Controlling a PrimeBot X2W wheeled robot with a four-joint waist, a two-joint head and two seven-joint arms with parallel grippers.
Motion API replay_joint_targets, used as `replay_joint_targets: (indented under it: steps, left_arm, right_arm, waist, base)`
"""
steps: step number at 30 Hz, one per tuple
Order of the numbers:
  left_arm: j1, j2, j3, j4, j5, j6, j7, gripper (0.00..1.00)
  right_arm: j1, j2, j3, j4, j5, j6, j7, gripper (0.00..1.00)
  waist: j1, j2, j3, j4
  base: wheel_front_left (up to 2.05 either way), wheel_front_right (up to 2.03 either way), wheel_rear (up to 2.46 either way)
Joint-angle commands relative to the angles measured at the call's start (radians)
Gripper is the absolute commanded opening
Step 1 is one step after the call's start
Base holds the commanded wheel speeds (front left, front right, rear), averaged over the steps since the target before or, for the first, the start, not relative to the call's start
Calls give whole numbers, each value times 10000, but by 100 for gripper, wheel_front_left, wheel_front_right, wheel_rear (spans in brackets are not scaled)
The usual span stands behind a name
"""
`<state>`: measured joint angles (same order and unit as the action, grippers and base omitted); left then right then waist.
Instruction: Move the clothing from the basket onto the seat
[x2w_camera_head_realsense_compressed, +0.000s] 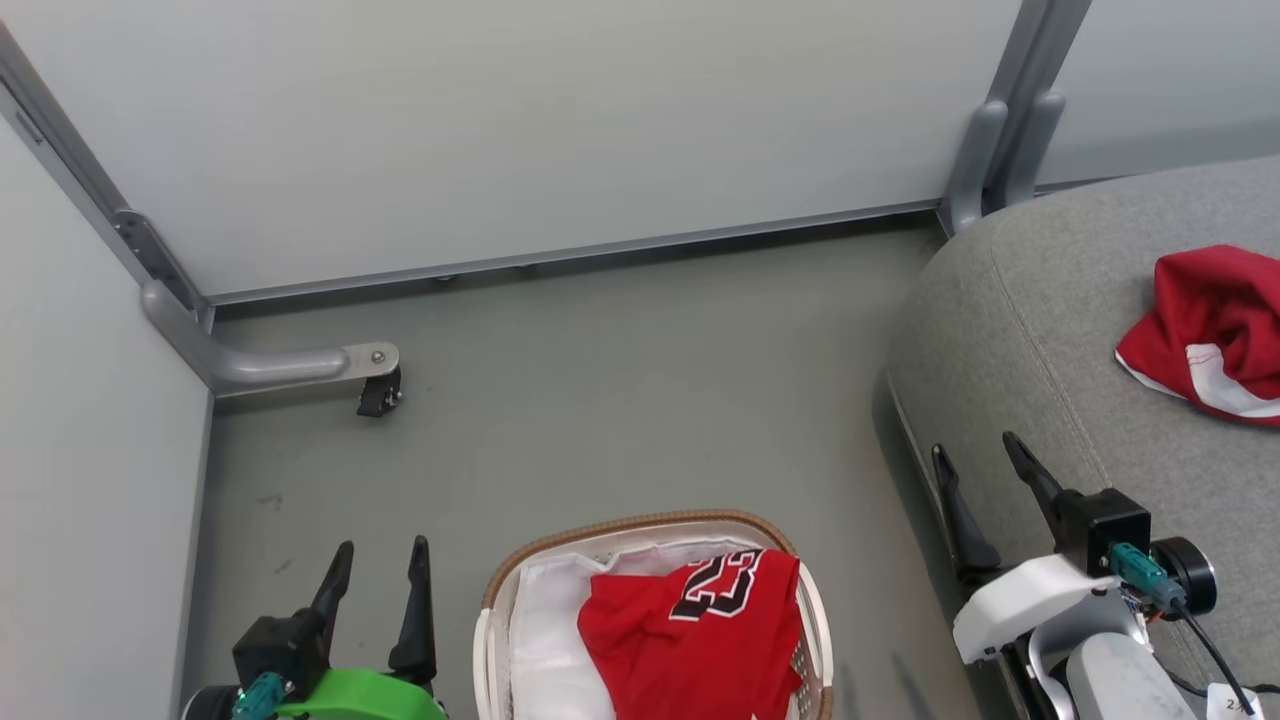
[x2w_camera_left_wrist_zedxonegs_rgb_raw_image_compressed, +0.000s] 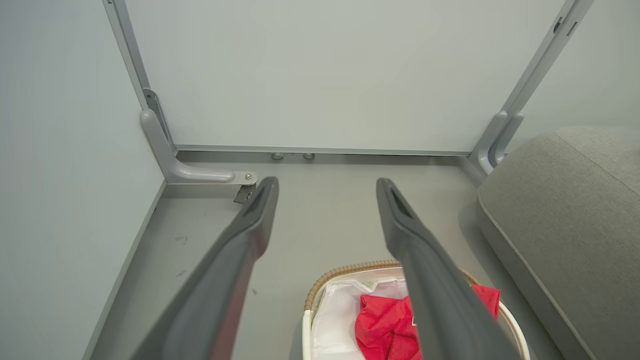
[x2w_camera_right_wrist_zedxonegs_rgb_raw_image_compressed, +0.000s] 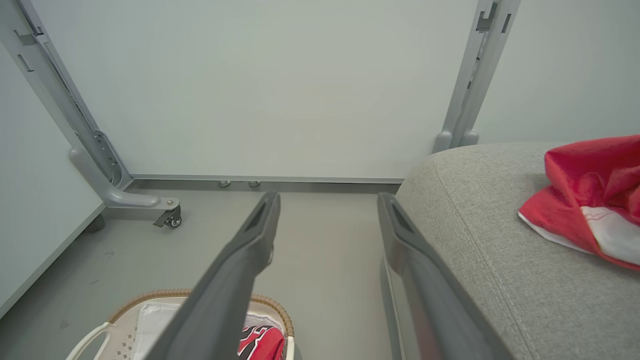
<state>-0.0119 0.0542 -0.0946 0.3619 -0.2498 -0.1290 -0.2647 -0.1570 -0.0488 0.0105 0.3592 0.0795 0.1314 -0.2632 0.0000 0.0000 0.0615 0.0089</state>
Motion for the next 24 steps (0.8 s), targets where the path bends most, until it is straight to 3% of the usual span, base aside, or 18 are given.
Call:
replay_joint_targets:
  steps: [1,12,24]
  left_arm:
    - [-224,30,-107,56,-100,-31,6,100]
    - [-1738,271,-1466,453,-783,-31,6,100]
    - [-3807,1005,-3044,1722,-1696,-31,6,100]
  right_arm:
    - [-175,-45,-2,-77,31,-14,-22,100]
    - [-1399,-42,358,-779,129,-14,-22,100]
    - [-2609,-28,832,-1598,596,-14,-22,100]
  waist:
    - [0,0,225,-122]
    - [0,0,2275,-1066]
    - [0,0,4526,-2517]
  base:
    - [0,0,0]
    - [0,0,0]
    - [0,0,0]
